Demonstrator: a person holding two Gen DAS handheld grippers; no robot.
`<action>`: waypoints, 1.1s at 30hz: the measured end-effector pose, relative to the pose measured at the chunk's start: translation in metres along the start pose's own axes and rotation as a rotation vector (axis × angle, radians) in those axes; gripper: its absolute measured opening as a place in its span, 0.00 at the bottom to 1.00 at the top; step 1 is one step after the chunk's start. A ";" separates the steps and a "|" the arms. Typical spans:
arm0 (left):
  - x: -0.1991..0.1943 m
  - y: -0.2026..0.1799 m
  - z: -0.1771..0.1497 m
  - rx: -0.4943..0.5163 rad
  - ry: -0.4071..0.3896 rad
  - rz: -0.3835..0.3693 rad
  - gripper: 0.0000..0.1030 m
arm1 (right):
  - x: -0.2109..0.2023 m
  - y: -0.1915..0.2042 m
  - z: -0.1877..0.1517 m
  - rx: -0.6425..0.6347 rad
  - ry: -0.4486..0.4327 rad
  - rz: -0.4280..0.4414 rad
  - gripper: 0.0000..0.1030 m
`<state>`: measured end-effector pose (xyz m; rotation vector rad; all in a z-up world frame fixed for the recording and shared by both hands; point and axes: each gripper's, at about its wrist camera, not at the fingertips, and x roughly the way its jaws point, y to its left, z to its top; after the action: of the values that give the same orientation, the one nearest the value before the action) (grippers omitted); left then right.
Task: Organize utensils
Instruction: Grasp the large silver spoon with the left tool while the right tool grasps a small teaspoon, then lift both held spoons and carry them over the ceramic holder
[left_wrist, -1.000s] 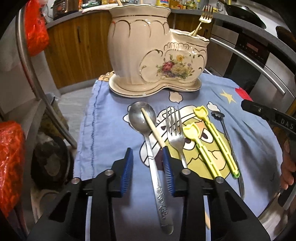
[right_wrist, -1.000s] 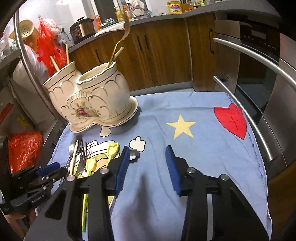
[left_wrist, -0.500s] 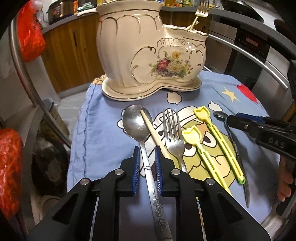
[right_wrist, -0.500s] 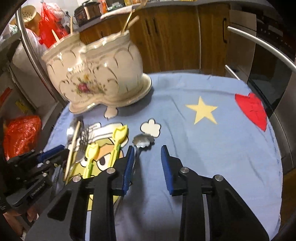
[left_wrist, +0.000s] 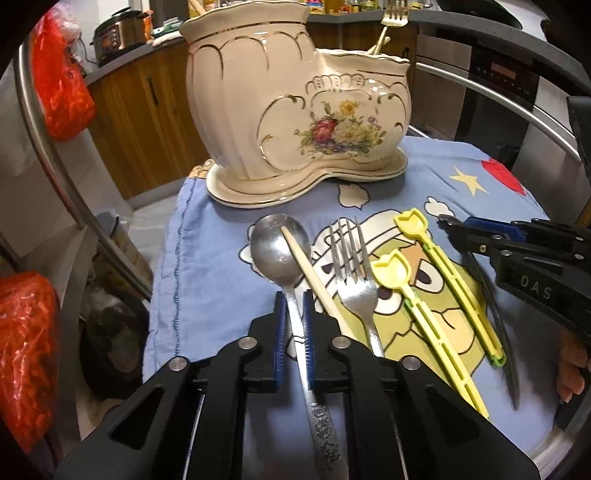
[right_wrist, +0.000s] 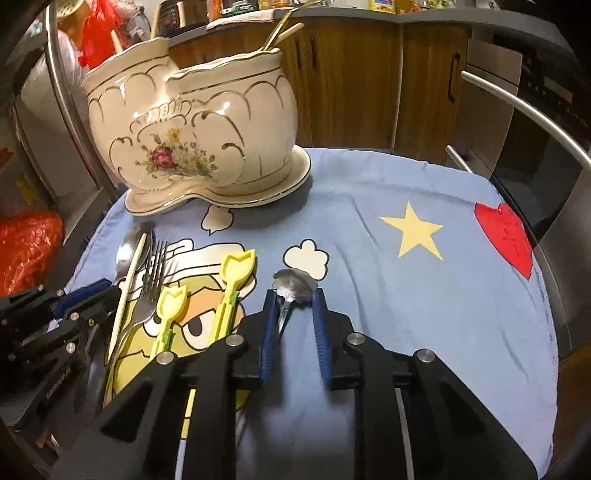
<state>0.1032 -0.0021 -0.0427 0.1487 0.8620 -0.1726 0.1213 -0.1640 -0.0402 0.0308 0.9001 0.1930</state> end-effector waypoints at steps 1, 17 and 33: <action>0.000 0.002 0.001 -0.015 0.002 -0.005 0.07 | 0.000 -0.001 0.000 0.003 0.000 0.002 0.18; -0.012 0.017 -0.001 -0.068 -0.049 -0.032 0.05 | -0.024 -0.017 0.007 0.035 -0.093 0.059 0.02; -0.050 0.024 0.004 -0.105 -0.220 -0.038 0.05 | -0.054 -0.033 0.011 0.107 -0.206 0.132 0.02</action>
<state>0.0792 0.0254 -0.0003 0.0146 0.6531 -0.1754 0.1023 -0.2051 0.0045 0.2063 0.7022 0.2593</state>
